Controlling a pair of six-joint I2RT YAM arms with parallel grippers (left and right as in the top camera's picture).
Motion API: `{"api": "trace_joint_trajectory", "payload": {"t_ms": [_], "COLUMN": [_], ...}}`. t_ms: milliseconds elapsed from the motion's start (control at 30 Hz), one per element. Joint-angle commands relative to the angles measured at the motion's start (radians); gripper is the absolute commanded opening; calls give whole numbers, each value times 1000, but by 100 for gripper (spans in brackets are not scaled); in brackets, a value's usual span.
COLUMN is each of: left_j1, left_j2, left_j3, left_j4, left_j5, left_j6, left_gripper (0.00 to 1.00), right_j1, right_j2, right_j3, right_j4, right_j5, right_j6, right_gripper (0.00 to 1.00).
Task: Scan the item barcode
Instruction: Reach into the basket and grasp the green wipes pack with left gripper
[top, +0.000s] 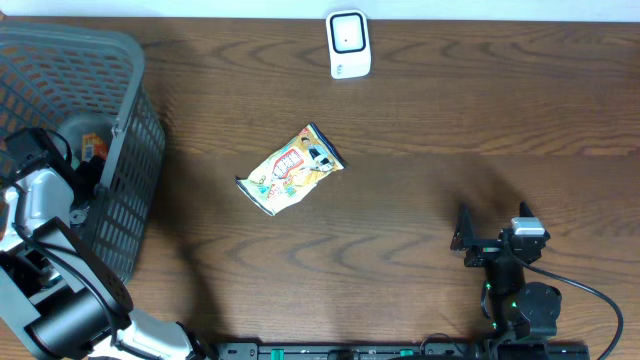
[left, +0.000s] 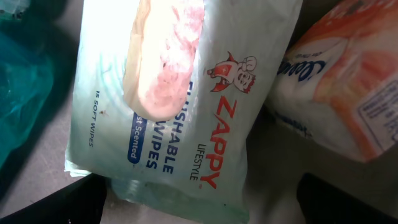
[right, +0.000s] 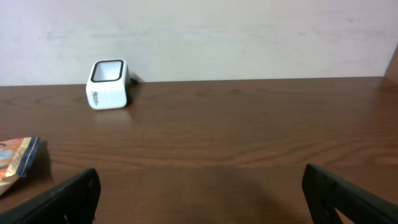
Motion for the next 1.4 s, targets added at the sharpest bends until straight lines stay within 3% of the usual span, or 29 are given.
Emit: {"api": "trace_joint_trajectory", "payload": {"t_ms": [0,267,900,1100,1367], "left_j1": [3,3,3,3,3], "left_j2": [16,16,16,37,204], "left_j3": [-6,-6,-6,-6,-6], "left_j4": [7,32,124,148,176], "left_j5": [-25,-88,-91,-91,-91], "left_j6": [-10,-5,291,293,292], "left_gripper": [98,98,98,98,98], "right_j1": [-10,-10,-10,-10,-10], "right_j2": [-5,-5,-5,-5,-5], "right_j3": [-2,-2,-2,-2,-2], "right_j4": [-4,-4,-4,-4,-4], "right_j5": [5,5,5,5,5], "right_j6": [-11,-11,-11,-11,-11], "right_gripper": [99,99,99,99,99]}}
